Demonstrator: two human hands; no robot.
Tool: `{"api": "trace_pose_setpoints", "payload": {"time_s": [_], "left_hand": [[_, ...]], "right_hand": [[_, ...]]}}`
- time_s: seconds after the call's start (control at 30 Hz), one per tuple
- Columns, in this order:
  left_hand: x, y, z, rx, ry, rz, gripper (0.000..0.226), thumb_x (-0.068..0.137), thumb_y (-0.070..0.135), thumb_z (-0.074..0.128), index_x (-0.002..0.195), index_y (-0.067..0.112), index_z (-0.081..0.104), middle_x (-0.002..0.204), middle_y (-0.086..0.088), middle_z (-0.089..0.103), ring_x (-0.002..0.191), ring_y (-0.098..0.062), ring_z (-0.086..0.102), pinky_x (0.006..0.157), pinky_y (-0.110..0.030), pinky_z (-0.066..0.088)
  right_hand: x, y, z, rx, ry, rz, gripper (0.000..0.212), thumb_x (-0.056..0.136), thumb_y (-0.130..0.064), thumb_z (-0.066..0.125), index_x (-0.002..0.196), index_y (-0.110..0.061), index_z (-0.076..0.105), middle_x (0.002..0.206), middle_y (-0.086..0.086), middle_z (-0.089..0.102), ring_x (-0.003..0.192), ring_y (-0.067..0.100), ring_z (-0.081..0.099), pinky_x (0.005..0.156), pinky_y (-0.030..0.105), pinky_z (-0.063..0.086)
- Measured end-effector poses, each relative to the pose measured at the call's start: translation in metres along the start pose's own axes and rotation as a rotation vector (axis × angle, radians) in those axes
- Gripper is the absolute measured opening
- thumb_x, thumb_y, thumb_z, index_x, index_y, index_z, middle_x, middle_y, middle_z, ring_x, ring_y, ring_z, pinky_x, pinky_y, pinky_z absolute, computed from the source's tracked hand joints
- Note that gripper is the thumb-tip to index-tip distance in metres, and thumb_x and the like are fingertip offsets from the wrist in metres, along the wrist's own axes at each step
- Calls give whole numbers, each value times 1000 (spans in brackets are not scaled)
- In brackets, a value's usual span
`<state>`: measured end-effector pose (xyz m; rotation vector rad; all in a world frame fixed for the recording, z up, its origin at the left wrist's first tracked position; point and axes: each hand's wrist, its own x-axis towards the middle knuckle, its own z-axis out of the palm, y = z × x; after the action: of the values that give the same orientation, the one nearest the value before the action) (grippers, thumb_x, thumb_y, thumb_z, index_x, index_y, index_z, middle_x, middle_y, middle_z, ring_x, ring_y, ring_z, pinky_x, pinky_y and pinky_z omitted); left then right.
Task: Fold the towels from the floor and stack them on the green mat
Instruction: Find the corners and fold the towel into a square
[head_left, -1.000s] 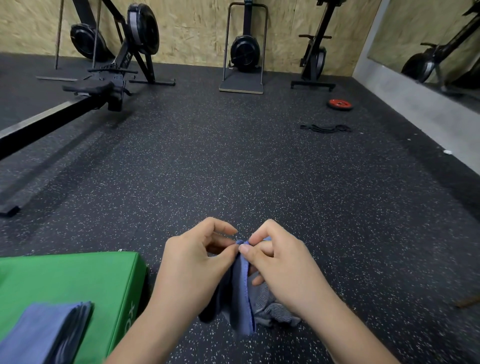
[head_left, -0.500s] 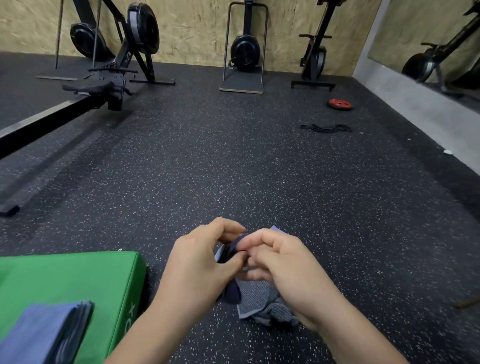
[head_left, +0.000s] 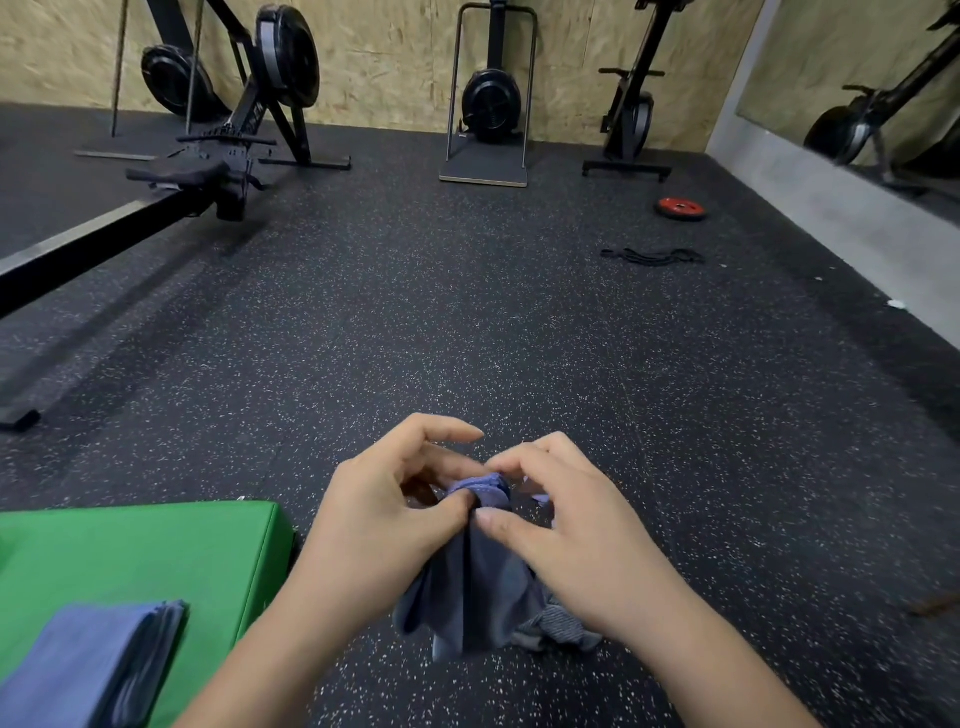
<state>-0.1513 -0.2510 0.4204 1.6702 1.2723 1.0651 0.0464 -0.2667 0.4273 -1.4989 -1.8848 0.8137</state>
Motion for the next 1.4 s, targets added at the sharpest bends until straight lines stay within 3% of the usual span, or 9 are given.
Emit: {"api": "trace_pose_setpoints", "payload": {"time_s": [0.1, 0.17, 0.33, 0.5, 0.7, 0.87, 1.03, 1.2, 1.4], "left_hand": [[1, -2, 2, -30, 0, 37, 50, 90, 0, 79, 118, 41, 69, 102, 7, 81, 94, -18, 75, 86, -47, 58], [1, -3, 2, -14, 6, 67, 43, 90, 3, 82, 113, 37, 70, 101, 6, 79, 95, -18, 75, 85, -42, 58], [4, -11, -8, 160, -57, 89, 26, 86, 14, 82, 94, 26, 60, 94, 7, 77, 82, -19, 71, 77, -44, 59], [5, -17, -16, 127, -91, 71, 31, 87, 16, 84, 99, 24, 57, 78, 3, 68, 68, -22, 58, 67, -46, 51], [11, -16, -28, -162, -40, 87, 39, 79, 44, 87, 95, 17, 65, 80, -15, 65, 71, -19, 52, 65, -37, 39], [11, -17, -38, -170, 6, 74, 24, 86, 37, 84, 95, 16, 76, 83, -17, 71, 75, -23, 59, 70, -49, 47], [10, -19, -39, -135, 26, 54, 16, 85, 31, 89, 91, 21, 79, 81, -9, 75, 74, -19, 63, 75, -40, 49], [6, -20, -23, 107, -46, 86, 17, 82, 30, 94, 86, 33, 77, 77, 6, 76, 67, -6, 63, 67, -28, 50], [6, -19, -9, 13, -104, 80, 24, 83, 27, 94, 97, 30, 74, 84, 3, 76, 74, -21, 67, 72, -38, 54]], "right_hand": [[3, 3, -2, 64, 9, -33, 6, 99, -29, 75, 99, -32, 70, 103, -13, 66, 104, 5, 64, 88, 22, 46], [2, 3, -4, 127, -13, -21, 8, 102, -25, 71, 96, -30, 70, 97, -12, 73, 95, 6, 67, 84, 27, 51], [4, 9, -13, 227, 66, -25, 8, 107, -20, 65, 101, -23, 69, 93, -6, 73, 89, 15, 67, 86, 39, 55], [5, 14, -23, 339, 160, -38, 8, 108, -24, 62, 104, -22, 69, 93, -2, 72, 93, 25, 68, 88, 50, 56], [6, 19, -30, 294, 233, -44, 9, 109, -27, 61, 106, -24, 68, 91, -3, 70, 91, 27, 66, 87, 54, 54], [6, 22, -31, 248, 231, -35, 6, 108, -26, 60, 105, -28, 65, 89, -7, 67, 85, 16, 62, 83, 42, 53], [5, 21, -28, 192, 109, 26, 16, 102, -18, 64, 110, -31, 66, 90, -11, 70, 81, 9, 62, 82, 41, 53], [0, 11, -9, 50, -97, 29, 35, 94, -32, 76, 124, -42, 61, 108, -18, 69, 105, -3, 64, 92, 17, 48], [1, 8, 12, 11, -117, -66, 13, 103, -41, 67, 101, -30, 61, 98, -14, 66, 96, 5, 61, 82, 25, 49]]}}
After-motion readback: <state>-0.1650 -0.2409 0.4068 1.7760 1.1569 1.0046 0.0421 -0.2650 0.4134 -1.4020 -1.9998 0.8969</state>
